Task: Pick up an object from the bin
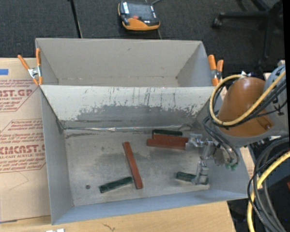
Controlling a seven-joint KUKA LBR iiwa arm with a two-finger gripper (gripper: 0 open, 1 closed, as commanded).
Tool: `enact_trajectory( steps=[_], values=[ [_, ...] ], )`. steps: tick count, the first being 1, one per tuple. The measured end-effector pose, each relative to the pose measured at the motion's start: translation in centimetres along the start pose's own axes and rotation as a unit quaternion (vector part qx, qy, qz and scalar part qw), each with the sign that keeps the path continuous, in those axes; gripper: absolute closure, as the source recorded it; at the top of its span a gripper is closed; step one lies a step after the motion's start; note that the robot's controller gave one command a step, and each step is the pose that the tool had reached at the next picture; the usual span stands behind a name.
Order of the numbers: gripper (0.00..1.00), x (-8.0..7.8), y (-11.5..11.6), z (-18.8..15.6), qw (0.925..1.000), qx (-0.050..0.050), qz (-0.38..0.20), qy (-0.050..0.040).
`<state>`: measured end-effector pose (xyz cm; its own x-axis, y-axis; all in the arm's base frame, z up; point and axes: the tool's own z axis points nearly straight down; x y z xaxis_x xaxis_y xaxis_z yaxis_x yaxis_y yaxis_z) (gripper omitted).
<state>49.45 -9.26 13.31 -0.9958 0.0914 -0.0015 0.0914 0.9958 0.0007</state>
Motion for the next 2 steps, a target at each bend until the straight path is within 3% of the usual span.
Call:
enact_trajectory(
  steps=[1, 2],
  values=[
    [0.0, -5.0, 2.6, 4.3, 0.9994, 0.001, -0.034, -0.0007],
    [1.0, 1.1, -1.4, 6.1, 0.9892, 0.0, 0.146, -0.0017]
  ],
)
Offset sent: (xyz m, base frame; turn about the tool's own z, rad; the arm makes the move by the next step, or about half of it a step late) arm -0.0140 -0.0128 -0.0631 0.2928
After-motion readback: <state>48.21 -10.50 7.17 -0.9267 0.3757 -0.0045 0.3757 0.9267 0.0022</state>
